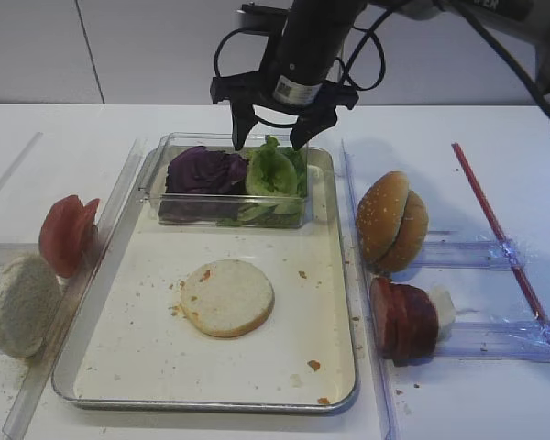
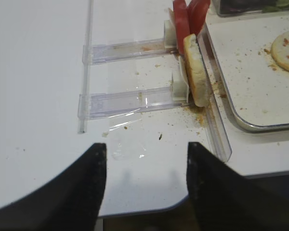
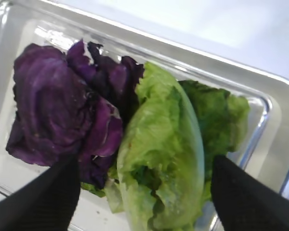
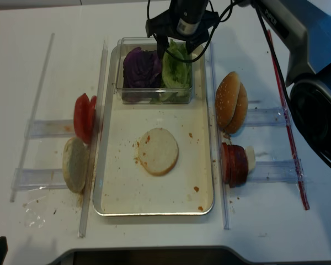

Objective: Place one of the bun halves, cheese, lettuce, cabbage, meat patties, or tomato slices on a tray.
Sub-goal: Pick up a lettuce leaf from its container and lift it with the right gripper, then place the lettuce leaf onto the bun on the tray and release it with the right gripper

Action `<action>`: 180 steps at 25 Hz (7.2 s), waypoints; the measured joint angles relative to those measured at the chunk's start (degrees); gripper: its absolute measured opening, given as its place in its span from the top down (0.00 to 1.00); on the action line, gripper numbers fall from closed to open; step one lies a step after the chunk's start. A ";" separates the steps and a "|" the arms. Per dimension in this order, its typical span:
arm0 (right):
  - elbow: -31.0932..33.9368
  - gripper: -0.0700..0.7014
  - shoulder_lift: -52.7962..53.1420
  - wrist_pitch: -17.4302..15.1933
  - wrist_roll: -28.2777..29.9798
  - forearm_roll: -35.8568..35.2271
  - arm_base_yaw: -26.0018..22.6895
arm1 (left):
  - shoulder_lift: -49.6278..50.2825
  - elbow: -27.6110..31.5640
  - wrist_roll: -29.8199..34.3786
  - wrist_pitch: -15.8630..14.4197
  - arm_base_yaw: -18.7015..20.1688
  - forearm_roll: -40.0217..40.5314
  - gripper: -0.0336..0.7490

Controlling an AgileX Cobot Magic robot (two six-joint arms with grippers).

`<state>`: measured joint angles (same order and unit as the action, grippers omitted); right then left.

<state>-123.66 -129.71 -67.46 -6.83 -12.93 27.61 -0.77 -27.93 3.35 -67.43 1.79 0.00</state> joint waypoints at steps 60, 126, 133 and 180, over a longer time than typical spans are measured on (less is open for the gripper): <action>-1.13 0.83 -4.71 1.38 3.19 2.94 0.00 | 0.00 0.00 0.00 0.00 0.00 0.00 0.50; 18.58 0.83 10.48 -3.44 2.91 -7.98 13.43 | -0.09 0.00 0.00 0.00 0.00 0.00 0.52; 18.58 0.84 8.05 -3.22 3.25 -6.57 13.65 | -0.09 0.00 0.00 0.00 0.00 0.00 0.52; 18.65 0.24 7.14 -2.47 3.13 1.22 13.65 | -0.09 0.00 0.00 0.11 -0.02 0.00 0.52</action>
<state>-105.02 -122.57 -69.93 -3.70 -11.70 41.26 -0.87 -27.93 3.35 -67.32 1.76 0.00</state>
